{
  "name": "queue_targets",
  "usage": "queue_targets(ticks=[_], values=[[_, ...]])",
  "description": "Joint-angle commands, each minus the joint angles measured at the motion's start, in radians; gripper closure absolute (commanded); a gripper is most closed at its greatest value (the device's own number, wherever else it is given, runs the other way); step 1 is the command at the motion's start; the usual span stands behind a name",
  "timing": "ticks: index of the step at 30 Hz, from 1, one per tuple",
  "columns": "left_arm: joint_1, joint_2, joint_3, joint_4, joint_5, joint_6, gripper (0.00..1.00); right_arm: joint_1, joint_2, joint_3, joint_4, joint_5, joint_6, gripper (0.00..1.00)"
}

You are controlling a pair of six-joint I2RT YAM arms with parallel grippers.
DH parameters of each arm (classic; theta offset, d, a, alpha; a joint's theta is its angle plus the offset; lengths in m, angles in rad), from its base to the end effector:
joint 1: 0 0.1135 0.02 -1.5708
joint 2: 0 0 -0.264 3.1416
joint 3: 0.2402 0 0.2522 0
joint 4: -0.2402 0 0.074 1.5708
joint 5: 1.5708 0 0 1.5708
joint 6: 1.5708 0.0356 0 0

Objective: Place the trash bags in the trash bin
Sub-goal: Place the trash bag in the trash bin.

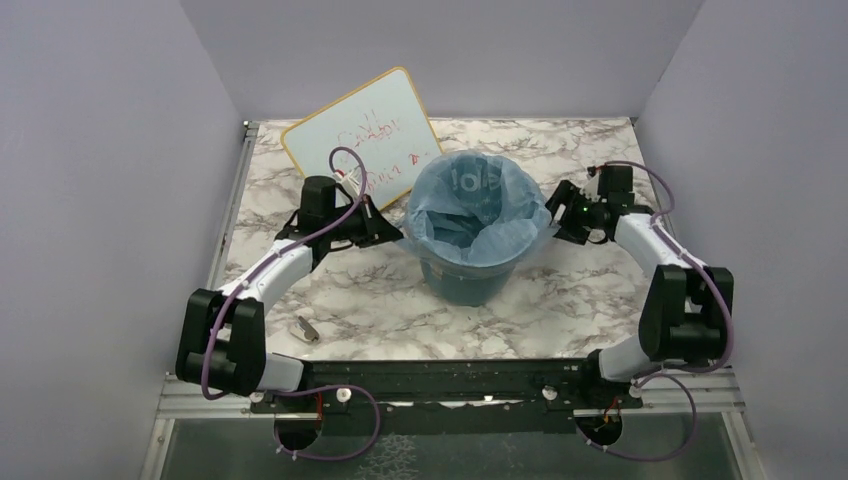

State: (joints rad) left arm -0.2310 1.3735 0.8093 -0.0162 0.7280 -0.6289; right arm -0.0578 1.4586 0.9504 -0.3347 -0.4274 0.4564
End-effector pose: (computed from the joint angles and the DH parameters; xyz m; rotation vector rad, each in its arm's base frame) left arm 0.2783 -0.0898 0.2369 0.0090 2.2587 -1.2642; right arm 0.3048 -0.0029 0.2296 0.4223 2.3934 0.6979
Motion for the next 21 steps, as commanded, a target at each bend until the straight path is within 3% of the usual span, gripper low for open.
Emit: queue_targets(ticks=[1,5,12,15,18,21], values=[[0.001,0.014,-0.094,0.121,0.011,-0.048,1.00,0.033,0.016,-0.004,0.045,-0.058,0.016,0.21],[0.000,-0.002,-0.153,0.126,-0.002,-0.051,1.00,0.052,-0.070,-0.073,0.018,0.013,0.027,0.16],[0.000,0.009,-0.160,0.083,-0.019,-0.049,1.00,0.052,-0.275,-0.075,-0.113,0.378,0.072,0.11],[0.000,0.002,-0.100,0.029,-0.022,-0.025,0.85,0.052,-0.355,-0.054,-0.125,0.490,0.087,0.11],[0.001,-0.019,-0.022,-0.039,-0.052,0.000,0.81,0.052,-0.393,-0.032,-0.156,0.481,0.070,0.11],[-0.001,-0.040,-0.005,-0.071,-0.090,0.009,0.72,0.052,-0.410,-0.036,-0.175,0.348,0.023,0.12]])
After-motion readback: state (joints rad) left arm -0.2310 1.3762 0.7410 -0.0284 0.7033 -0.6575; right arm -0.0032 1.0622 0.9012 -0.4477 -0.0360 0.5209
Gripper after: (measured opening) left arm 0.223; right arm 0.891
